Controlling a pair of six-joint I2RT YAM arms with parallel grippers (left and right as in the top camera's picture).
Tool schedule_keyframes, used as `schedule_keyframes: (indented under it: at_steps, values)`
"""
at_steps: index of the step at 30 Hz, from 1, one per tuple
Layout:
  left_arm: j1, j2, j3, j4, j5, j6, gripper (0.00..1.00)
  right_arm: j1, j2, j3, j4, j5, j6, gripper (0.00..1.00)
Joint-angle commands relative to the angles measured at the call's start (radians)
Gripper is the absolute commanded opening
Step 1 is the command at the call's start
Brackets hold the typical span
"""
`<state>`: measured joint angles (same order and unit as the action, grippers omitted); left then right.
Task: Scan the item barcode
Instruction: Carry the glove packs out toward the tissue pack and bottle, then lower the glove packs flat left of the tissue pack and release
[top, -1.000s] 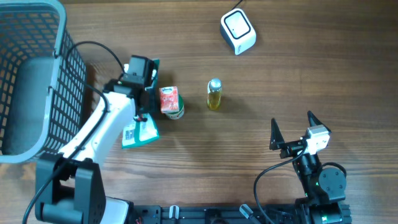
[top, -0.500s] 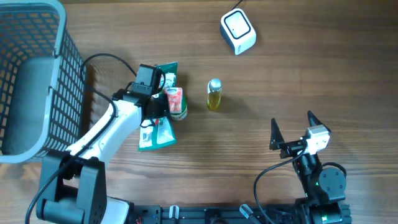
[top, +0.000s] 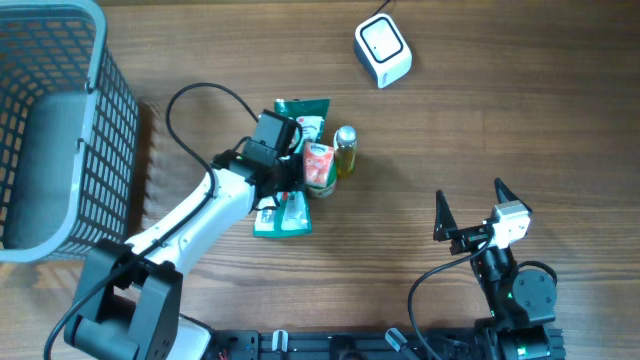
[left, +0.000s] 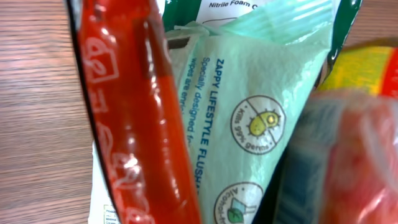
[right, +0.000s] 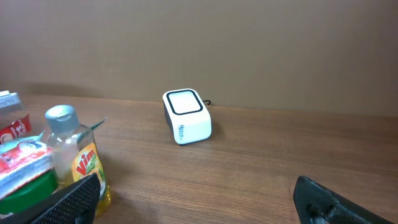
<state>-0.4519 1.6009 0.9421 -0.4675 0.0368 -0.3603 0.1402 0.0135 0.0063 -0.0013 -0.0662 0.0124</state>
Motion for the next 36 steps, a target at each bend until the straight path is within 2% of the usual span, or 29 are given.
schedule_keyframes:
  at_steps: [1, 7, 17, 18, 21, 22, 23, 27, 32, 36]
  values:
    - [-0.011, 0.004, -0.007, 0.008, -0.032, -0.023, 0.04, -0.005, -0.006, -0.001, 0.002, 0.01, -0.011, 1.0]
    - [-0.01, 0.004, -0.007, -0.039, -0.288, -0.021, 0.05, -0.005, -0.006, -0.001, 0.002, 0.01, -0.011, 1.0]
    - [-0.008, 0.065, -0.007, -0.035, -0.349, -0.014, 0.08, -0.005, -0.006, -0.001, 0.002, 0.01, -0.011, 1.0]
    - [-0.008, 0.083, -0.007, -0.029, -0.349, -0.014, 0.22, -0.005, -0.006, -0.001, 0.002, 0.01, -0.011, 1.0]
    - [-0.008, 0.113, -0.007, -0.024, -0.344, -0.014, 0.56, -0.005, -0.006, -0.001, 0.002, 0.01, -0.012, 1.0]
    - [-0.008, 0.113, -0.007, -0.024, -0.344, -0.014, 0.72, -0.005, -0.006, -0.001, 0.002, 0.01, -0.011, 1.0]
    - [-0.008, 0.111, -0.007, -0.024, -0.345, -0.01, 0.78, -0.005, -0.006, -0.001, 0.002, 0.01, -0.011, 1.0]
    - [0.019, 0.064, -0.003, -0.022, -0.344, 0.012, 0.91, -0.005, -0.006, -0.001, 0.002, 0.01, -0.011, 1.0]
    - [0.076, -0.052, 0.007, -0.022, -0.337, 0.013, 0.97, -0.005, -0.006, -0.001, 0.002, 0.01, -0.012, 1.0]
    - [0.15, -0.163, 0.036, -0.007, -0.225, 0.013, 0.97, -0.005, -0.006, -0.001, 0.002, 0.01, -0.011, 1.0]
